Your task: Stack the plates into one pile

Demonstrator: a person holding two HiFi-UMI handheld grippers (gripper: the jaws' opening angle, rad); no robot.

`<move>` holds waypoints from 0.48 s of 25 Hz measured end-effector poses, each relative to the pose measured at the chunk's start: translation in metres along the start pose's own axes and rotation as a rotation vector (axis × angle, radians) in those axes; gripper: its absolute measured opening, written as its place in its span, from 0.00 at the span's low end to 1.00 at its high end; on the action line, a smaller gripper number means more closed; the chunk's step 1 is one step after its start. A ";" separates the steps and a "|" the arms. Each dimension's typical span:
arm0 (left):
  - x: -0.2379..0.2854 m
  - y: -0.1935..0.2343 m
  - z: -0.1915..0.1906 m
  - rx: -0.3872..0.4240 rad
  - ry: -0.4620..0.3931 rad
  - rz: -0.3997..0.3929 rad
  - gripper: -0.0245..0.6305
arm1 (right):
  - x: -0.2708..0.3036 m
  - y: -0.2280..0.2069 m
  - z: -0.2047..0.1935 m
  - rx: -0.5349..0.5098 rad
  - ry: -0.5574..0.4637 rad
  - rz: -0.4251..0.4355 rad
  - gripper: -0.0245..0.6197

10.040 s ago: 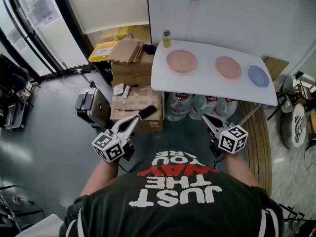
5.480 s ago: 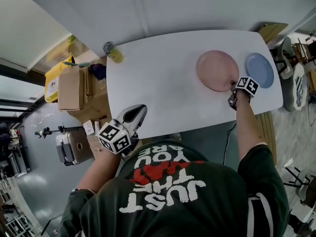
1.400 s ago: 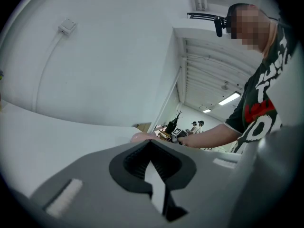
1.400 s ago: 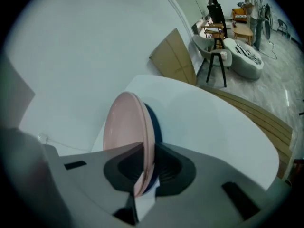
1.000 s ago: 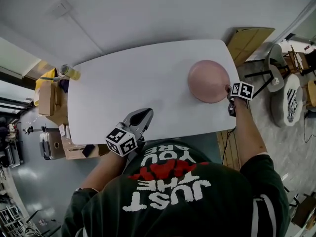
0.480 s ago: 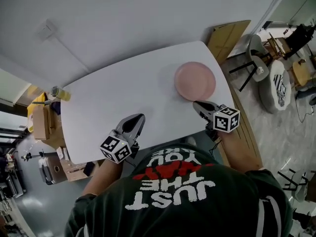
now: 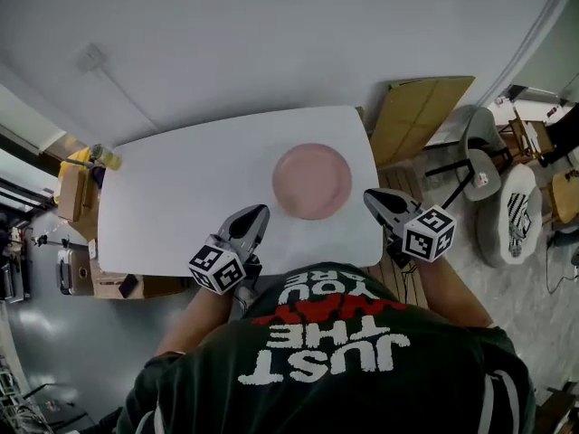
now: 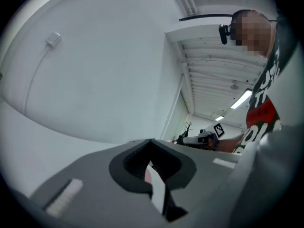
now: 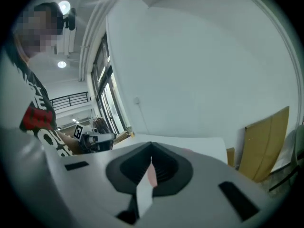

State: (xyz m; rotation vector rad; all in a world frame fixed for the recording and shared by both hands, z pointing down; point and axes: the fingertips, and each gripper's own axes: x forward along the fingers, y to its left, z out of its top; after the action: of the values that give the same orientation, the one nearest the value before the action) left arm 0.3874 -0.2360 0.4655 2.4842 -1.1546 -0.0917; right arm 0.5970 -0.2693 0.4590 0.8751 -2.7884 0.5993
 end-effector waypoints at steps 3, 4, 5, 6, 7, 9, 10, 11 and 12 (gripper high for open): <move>0.026 -0.031 0.002 0.007 0.004 0.024 0.05 | -0.014 -0.019 0.001 0.015 0.015 0.052 0.05; 0.031 -0.040 0.005 0.008 -0.001 0.026 0.05 | -0.017 -0.022 0.000 0.018 0.019 0.064 0.05; 0.034 -0.048 0.008 0.013 -0.005 0.024 0.05 | -0.018 -0.022 -0.002 0.022 0.020 0.076 0.05; 0.034 -0.054 0.010 0.024 -0.005 0.019 0.05 | -0.019 -0.019 -0.003 0.025 0.018 0.089 0.05; 0.034 -0.059 0.012 0.039 -0.006 0.013 0.05 | -0.017 -0.016 -0.004 0.027 0.012 0.098 0.05; 0.028 -0.061 0.018 0.061 -0.007 0.003 0.05 | -0.011 -0.010 -0.006 0.037 -0.002 0.102 0.05; 0.025 -0.060 0.019 0.066 -0.008 0.002 0.05 | -0.009 -0.007 -0.008 0.044 -0.005 0.099 0.05; 0.021 -0.060 0.020 0.066 -0.010 0.003 0.05 | -0.009 -0.004 -0.011 0.043 -0.001 0.095 0.05; 0.018 -0.060 0.020 0.066 -0.013 0.004 0.05 | -0.009 -0.001 -0.015 0.033 0.010 0.093 0.05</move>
State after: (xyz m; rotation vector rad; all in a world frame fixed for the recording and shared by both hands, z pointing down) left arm 0.4376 -0.2211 0.4266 2.5417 -1.1867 -0.0702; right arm 0.6057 -0.2589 0.4702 0.7500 -2.8303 0.6631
